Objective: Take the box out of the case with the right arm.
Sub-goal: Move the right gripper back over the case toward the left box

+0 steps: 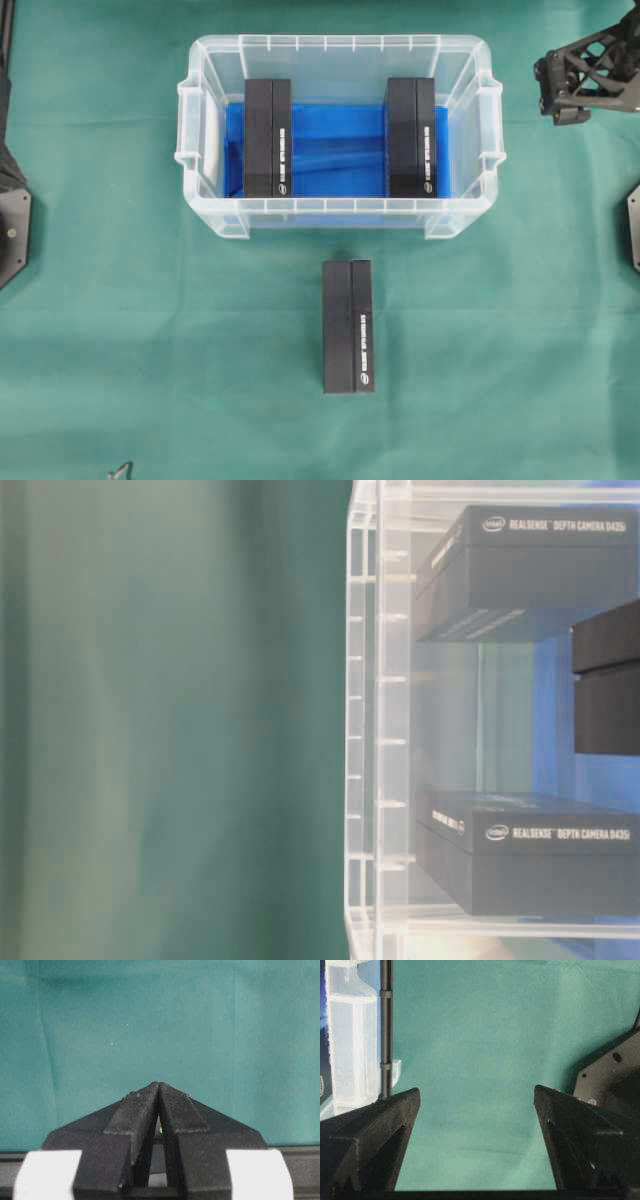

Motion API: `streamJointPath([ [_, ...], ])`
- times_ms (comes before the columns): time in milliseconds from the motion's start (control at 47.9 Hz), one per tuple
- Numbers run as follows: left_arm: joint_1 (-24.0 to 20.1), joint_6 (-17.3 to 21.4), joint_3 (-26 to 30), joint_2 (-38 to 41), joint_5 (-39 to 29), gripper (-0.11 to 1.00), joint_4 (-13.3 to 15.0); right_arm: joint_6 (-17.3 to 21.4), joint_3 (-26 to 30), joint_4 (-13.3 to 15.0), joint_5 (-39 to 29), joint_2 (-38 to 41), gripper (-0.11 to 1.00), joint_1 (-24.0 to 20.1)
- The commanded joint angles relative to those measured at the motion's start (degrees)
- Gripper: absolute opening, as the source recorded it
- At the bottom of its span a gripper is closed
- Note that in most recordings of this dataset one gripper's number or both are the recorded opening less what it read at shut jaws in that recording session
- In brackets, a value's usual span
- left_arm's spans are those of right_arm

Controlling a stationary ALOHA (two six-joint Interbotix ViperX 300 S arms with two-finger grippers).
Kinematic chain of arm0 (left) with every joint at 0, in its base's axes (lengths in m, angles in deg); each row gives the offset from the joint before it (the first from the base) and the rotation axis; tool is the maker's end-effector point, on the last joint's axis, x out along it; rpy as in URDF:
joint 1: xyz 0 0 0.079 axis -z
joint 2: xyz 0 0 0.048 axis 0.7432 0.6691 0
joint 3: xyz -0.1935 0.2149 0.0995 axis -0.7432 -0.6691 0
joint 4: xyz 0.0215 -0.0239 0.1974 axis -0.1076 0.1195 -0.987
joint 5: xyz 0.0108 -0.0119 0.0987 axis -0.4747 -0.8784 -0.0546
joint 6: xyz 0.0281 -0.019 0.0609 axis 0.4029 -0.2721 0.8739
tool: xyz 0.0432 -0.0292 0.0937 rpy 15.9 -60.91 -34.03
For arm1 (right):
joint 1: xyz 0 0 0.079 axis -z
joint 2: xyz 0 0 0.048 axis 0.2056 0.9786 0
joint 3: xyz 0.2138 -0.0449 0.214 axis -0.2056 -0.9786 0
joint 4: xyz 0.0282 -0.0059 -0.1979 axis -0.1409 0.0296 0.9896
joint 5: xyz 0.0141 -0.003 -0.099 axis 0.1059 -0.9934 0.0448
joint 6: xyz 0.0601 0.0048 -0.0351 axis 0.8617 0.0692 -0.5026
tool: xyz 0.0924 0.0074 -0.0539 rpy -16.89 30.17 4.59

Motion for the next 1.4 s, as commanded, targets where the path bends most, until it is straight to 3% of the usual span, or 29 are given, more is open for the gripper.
streamJointPath([
  [0,-0.18,-0.09,1.49,0.09,0.18,0.02,-0.09,0.09,0.62,0.0,0.26,-0.7,0.9,0.18],
  [438,-0.18,-0.09,1.49,0.09,0.18,0.02,-0.09,0.26,1.49,-0.7,0.7,0.09,0.9,0.18],
  [668,-0.18,-0.18,1.58,0.09,0.18,0.02,-0.09,0.35,6.59,-1.49,3.43,5.89,0.9,-0.62],
  [981,-0.09,-0.26,1.58,0.09,-0.79,0.02,-0.18,0.44,21.09,-1.49,3.78,19.69,0.9,-3.69],
  [1377,-0.18,-0.26,1.58,-0.09,-2.72,0.02,-0.09,1.14,44.03,-1.41,3.87,38.06,0.9,-6.94],
])
